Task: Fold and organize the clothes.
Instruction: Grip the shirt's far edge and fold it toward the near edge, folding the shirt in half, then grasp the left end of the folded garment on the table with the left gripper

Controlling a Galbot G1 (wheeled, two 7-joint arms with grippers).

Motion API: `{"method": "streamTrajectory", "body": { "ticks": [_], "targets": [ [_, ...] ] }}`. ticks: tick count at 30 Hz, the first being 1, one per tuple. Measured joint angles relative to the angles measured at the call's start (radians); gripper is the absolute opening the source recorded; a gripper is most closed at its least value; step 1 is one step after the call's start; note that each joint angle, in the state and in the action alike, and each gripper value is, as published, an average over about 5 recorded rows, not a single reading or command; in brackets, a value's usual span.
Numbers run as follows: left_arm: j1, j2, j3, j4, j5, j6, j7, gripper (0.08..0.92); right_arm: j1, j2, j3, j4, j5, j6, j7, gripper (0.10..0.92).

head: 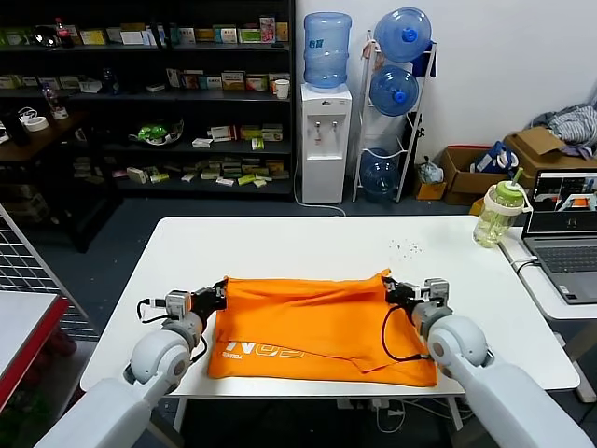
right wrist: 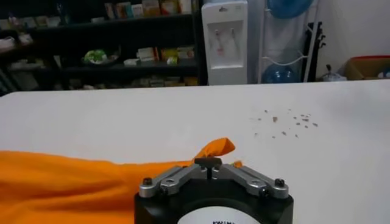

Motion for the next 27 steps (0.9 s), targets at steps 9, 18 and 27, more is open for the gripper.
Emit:
{"method": "streamTrajectory", "body": {
  "ticks": [9, 18, 27],
  "targets": [
    [0.096, 0.021, -0.024, -0.079, 0.03, -0.013, -0.003, 0.092, -0.143, -0.074, 0.06, 0.154, 0.025, -0.026, 0.032, 0.124],
    [0.165, 0.043, -0.044, -0.133, 0.041, -0.008, -0.005, 0.175, -0.257, -0.112, 0.124, 0.249, 0.027, -0.051, 0.038, 0.241],
    [0.23, 0.052, -0.066, -0.167, 0.066, -0.004, -0.003, 0.434, -0.361, -0.118, 0.201, 0.316, 0.007, -0.059, 0.023, 0.501]
  ]
}}
